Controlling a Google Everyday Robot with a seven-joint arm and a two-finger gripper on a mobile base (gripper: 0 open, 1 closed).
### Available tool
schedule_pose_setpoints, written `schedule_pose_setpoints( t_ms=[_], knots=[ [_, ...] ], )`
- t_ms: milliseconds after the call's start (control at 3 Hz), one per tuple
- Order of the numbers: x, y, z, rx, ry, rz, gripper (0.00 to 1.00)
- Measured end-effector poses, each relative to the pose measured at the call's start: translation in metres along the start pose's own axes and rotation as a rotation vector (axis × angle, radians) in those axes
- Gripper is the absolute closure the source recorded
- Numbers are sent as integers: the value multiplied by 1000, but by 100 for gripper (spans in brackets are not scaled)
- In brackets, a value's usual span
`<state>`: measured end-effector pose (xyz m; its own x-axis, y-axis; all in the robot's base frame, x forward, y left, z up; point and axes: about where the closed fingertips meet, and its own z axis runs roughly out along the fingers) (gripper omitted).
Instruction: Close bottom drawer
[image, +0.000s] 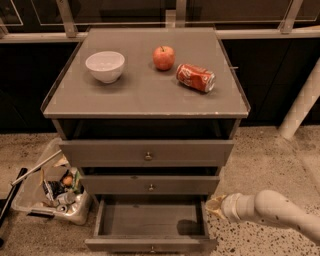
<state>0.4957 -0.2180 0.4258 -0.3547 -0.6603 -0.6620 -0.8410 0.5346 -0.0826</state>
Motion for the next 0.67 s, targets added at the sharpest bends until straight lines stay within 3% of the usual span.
schedule_pose_setpoints(
  t_ms=[333, 667],
  knots=[
    [-8, 28, -2, -148, 27, -69, 100],
    [-6, 39, -3, -189, 33, -68, 100]
  ],
)
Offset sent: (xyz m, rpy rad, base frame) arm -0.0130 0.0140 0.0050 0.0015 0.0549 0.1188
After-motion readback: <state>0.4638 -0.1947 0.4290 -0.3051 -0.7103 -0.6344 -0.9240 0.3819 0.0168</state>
